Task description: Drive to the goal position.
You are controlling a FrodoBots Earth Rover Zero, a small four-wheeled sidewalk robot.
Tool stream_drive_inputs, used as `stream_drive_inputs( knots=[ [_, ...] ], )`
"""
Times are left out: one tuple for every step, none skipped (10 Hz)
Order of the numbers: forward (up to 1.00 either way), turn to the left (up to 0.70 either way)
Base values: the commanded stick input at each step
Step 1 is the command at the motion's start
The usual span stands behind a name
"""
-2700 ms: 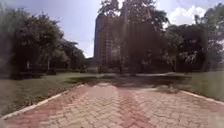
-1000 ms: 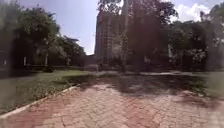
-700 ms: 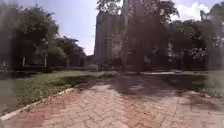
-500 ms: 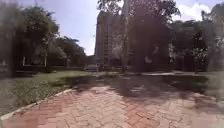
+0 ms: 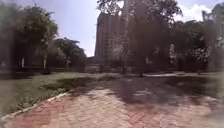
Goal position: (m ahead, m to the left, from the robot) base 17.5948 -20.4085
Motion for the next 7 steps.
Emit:
stream_drive_inputs(
  knots=[
    [0.7,0.0],
    [0.7,0.0],
    [0.7,0.0],
    [0.7,0.0],
    [0.7,0.0],
    [0.7,0.0],
    [0.7,0.0]
  ],
)
